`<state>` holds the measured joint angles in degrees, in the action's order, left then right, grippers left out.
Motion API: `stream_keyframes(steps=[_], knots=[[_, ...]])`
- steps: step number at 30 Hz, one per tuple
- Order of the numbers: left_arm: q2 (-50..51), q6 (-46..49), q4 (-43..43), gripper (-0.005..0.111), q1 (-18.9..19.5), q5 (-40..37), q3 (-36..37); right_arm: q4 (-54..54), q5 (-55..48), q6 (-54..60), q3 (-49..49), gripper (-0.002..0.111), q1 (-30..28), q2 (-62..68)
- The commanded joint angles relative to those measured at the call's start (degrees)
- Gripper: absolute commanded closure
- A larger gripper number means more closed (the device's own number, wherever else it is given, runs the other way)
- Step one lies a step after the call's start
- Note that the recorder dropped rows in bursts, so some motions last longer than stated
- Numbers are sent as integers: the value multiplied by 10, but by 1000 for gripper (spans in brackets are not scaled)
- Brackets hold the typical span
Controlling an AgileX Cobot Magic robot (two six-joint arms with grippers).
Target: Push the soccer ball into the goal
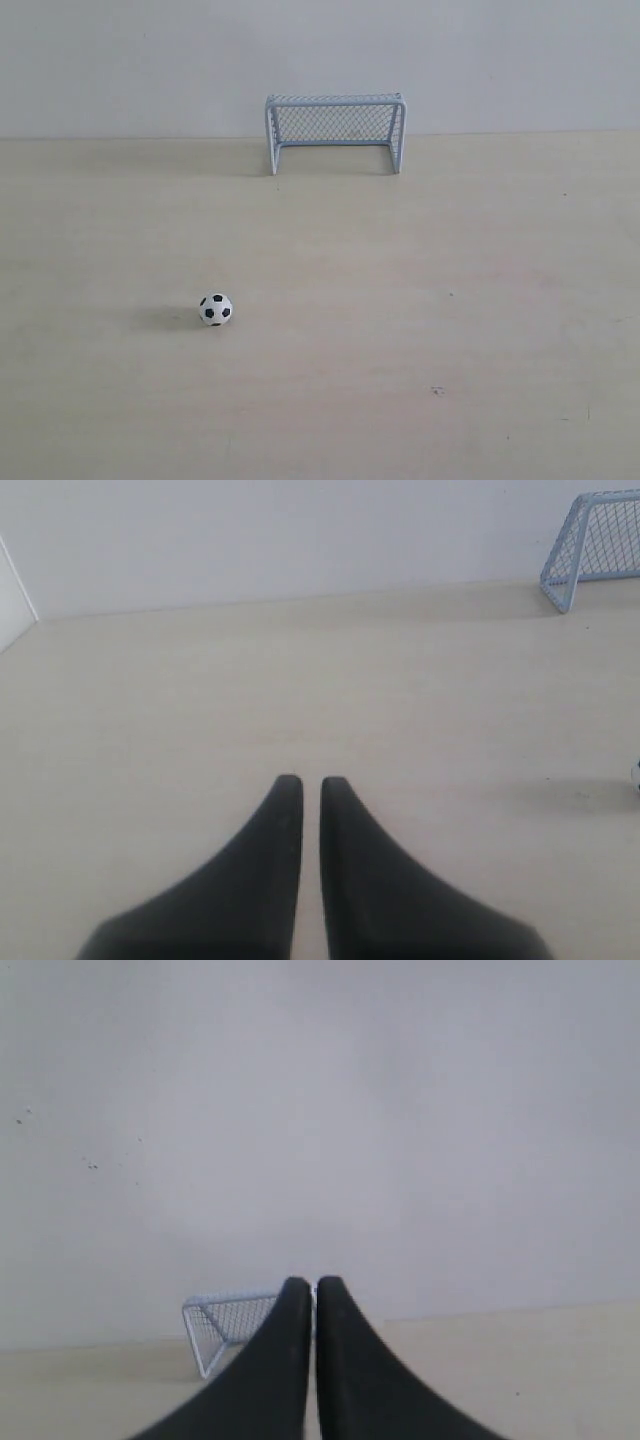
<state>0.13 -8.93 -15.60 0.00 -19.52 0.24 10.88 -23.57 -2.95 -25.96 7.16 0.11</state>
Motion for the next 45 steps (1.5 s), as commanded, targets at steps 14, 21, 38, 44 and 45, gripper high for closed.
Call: stream_keyframes(steps=[14,21,38,44,45], knots=[[-1,-5,-2,100,1,2,-2,494,-202,581,-217,108,-3,432],[-1,-5,-2,100,1,2,-2,475,-213,583,-274,108,64,572],[-1,-5,-2,100,1,2,-2,192,-217,444,-436,108,352,858],[-1,-5,-2,100,1,2,-2,89,-263,359,-517,108,399,979],[-1,-5,-2,100,1,2,-2,89,-271,360,-530,108,399,999]])
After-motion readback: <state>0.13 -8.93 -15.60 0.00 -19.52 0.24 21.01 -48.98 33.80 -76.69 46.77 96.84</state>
